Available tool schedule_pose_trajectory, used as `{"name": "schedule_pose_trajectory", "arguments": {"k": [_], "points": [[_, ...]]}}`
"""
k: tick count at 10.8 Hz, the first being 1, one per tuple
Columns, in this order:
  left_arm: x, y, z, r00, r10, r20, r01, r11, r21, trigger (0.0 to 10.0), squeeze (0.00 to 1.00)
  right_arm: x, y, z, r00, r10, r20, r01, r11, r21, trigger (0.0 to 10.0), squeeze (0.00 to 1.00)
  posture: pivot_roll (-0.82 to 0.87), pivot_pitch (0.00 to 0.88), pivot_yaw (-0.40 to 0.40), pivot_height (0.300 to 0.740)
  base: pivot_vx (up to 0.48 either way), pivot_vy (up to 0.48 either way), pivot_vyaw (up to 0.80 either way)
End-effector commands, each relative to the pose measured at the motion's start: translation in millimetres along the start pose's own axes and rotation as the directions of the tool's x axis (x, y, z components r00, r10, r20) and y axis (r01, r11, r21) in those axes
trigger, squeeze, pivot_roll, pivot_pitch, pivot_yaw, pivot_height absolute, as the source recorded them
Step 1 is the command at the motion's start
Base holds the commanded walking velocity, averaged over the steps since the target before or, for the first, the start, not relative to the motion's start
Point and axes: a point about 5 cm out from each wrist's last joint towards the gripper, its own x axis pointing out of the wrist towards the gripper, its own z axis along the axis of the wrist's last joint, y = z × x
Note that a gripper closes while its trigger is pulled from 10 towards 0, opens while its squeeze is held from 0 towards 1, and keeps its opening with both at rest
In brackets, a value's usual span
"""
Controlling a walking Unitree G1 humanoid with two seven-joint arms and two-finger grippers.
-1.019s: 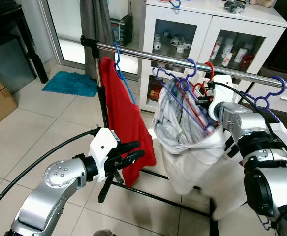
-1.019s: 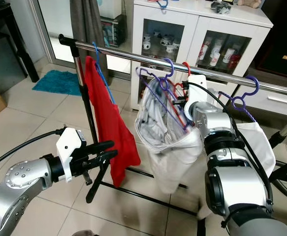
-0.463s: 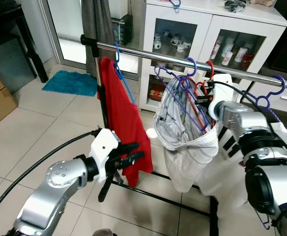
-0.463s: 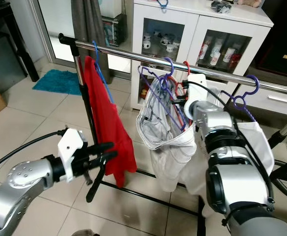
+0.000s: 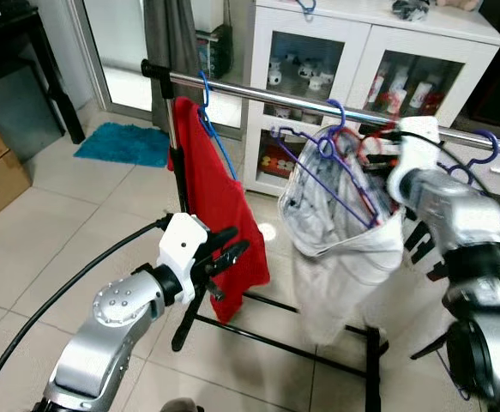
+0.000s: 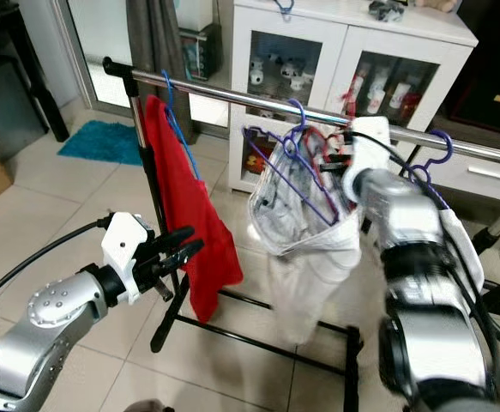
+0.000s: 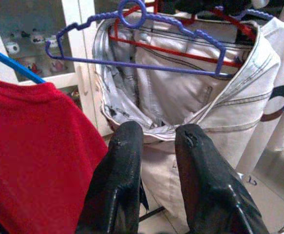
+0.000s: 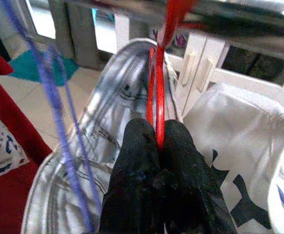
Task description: Hang hanger
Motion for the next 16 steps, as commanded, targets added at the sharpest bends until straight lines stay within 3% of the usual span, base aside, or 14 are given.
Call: {"name": "schedule_pose_trajectory", "arguments": {"k": [1, 4, 8, 11, 12, 15, 16], "points": [[-0.6, 0.5, -2.1, 1.000, 0.017, -0.007, -0.017, 1.000, -0.002, 10.0, 0.00, -11.9, -1.1, 14.7, 0.998, 0.006, 0.066, -0.005, 1.000, -0.009, 0.0, 0.00, 0.04, 0.000, -0.064, 0.740, 0.000, 0.000, 0.00], [2.8, -1.2, -4.3, 1.000, 0.006, -0.017, -0.006, 1.000, 0.002, 10.0, 0.00, -16.8, 10.3, -8.4, 0.999, -0.001, 0.037, 0.000, 1.000, 0.022, 0.0, 0.00, 0.03, 0.000, -0.051, 0.740, 0.000, 0.000, 0.00], [2.3, -0.6, -4.3, 1.000, 0.003, -0.025, -0.003, 1.000, 0.007, 10.0, 0.00, 7.2, 29.0, 4.5, 0.999, -0.012, 0.042, 0.009, 0.998, 0.068, 0.0, 0.00, 0.03, 0.000, -0.055, 0.740, 0.000, 0.000, 0.00], [-1.3, -2.8, -6.6, 0.999, -0.003, -0.039, 0.004, 1.000, 0.005, 10.0, 0.00, 18.8, 41.2, -14.9, 0.997, 0.032, -0.071, -0.030, 0.999, 0.027, 0.0, 0.00, 0.04, 0.000, -0.072, 0.740, 0.000, 0.000, 0.00], [-2.7, -3.8, -7.8, 0.999, -0.010, -0.047, 0.010, 1.000, 0.004, 10.0, 0.00, 19.2, 39.7, -20.8, 0.995, 0.031, -0.097, -0.030, 0.999, 0.010, 10.0, 0.00, 0.04, 0.000, -0.072, 0.740, 0.000, 0.000, 0.00], [-3.1, -4.2, -8.1, 0.999, -0.015, -0.051, 0.015, 1.000, 0.004, 10.0, 0.00, 19.4, 38.3, -21.8, 0.994, 0.030, -0.103, -0.029, 1.000, 0.008, 10.0, 0.00, 0.04, 0.000, -0.075, 0.740, 0.000, 0.000, 0.00], [-1.2, -4.0, -8.3, 0.997, -0.041, -0.063, 0.042, 0.999, 0.006, 10.0, 0.00, 21.9, 30.6, -21.9, 0.987, 0.036, -0.155, -0.040, 0.999, -0.023, 10.0, 1.00, 0.03, 0.000, -0.065, 0.740, 0.000, 0.000, 0.00]]}}
